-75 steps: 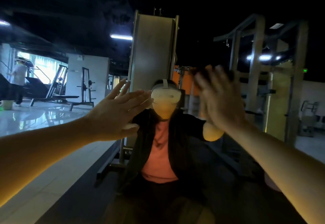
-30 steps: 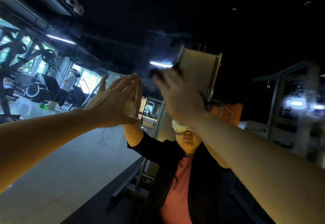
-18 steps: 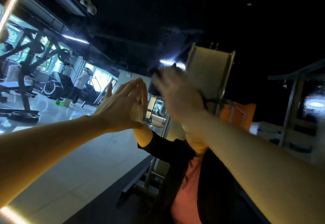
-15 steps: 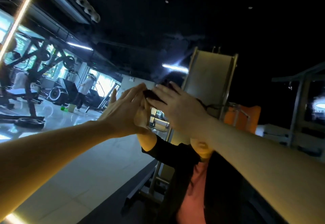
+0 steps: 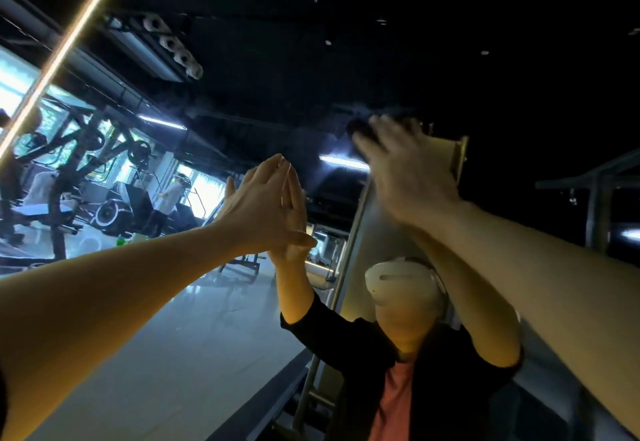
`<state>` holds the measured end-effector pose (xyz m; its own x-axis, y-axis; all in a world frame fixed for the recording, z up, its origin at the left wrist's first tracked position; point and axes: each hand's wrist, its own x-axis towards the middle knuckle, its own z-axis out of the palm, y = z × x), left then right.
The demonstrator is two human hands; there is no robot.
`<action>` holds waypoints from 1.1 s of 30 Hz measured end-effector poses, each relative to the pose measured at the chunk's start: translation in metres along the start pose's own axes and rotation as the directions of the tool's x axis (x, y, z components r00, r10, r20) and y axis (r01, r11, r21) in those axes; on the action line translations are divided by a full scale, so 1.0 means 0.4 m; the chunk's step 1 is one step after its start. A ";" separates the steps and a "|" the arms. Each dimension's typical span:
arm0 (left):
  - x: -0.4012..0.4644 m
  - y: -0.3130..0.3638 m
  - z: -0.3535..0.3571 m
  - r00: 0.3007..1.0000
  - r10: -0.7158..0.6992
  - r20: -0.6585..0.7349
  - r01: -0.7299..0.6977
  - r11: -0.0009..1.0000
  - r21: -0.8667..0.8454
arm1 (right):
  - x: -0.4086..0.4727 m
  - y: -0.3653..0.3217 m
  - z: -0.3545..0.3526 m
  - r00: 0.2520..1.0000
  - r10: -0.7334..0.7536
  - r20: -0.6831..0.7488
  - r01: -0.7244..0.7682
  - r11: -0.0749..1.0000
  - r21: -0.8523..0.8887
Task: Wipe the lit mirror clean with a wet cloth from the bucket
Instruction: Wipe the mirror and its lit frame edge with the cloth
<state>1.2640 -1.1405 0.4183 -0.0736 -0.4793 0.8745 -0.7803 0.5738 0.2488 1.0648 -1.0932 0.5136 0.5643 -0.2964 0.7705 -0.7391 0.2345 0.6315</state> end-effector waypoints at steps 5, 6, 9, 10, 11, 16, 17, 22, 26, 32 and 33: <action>0.006 -0.033 -0.001 0.999 -0.031 0.024 0.030 0.999 0.032 | 0.100 -0.056 -0.009 0.963 0.256 -0.084 -0.253 0.966 0.049; 0.007 -0.037 0.002 0.999 -0.034 0.019 0.034 0.999 0.025 | 0.078 -0.105 0.004 0.993 0.103 -0.064 -0.099 0.993 0.067; -0.007 -0.046 0.005 0.999 -0.047 0.003 0.047 0.999 0.004 | -0.016 -0.182 0.028 0.934 -0.358 0.004 0.355 0.927 0.123; -0.010 -0.051 0.007 0.999 -0.049 0.002 0.049 0.999 0.009 | -0.019 -0.161 0.028 0.926 -0.378 0.000 0.375 0.920 0.117; -0.012 -0.055 0.009 0.999 -0.052 0.004 0.052 0.998 0.018 | -0.001 -0.128 0.028 0.956 -0.293 -0.013 0.293 0.953 0.079; -0.013 -0.060 0.012 0.998 -0.068 0.014 0.067 0.998 0.013 | 0.175 0.006 -0.006 0.937 0.340 -0.077 -0.340 0.940 0.013; -0.016 -0.060 0.015 0.997 -0.075 0.009 0.075 0.997 -0.002 | 0.194 -0.015 -0.005 0.950 0.305 -0.064 -0.304 0.952 0.023; -0.078 -0.065 0.043 0.978 -0.197 -0.066 0.183 0.968 -0.171 | 0.053 -0.251 0.019 0.979 -0.204 0.028 0.198 0.971 0.136; -0.199 -0.072 0.094 0.969 -0.243 0.045 0.247 0.955 -0.164 | -0.138 -0.298 0.007 0.841 -0.531 0.104 0.504 0.839 0.205; -0.327 -0.059 0.164 0.954 -0.288 0.086 0.300 0.938 -0.175 | -0.137 -0.154 -0.008 1.000 -0.004 0.002 0.003 0.994 0.113; -0.352 -0.043 0.177 0.950 -0.301 0.088 0.312 0.932 -0.186 | -0.191 -0.183 -0.004 0.999 -0.051 0.003 0.051 0.992 0.119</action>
<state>1.2440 -1.1299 0.2613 0.1104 -0.6860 0.7192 -0.6341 0.5086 0.5824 1.0765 -1.0862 0.4085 0.6003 -0.3112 0.7367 -0.7481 0.1074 0.6549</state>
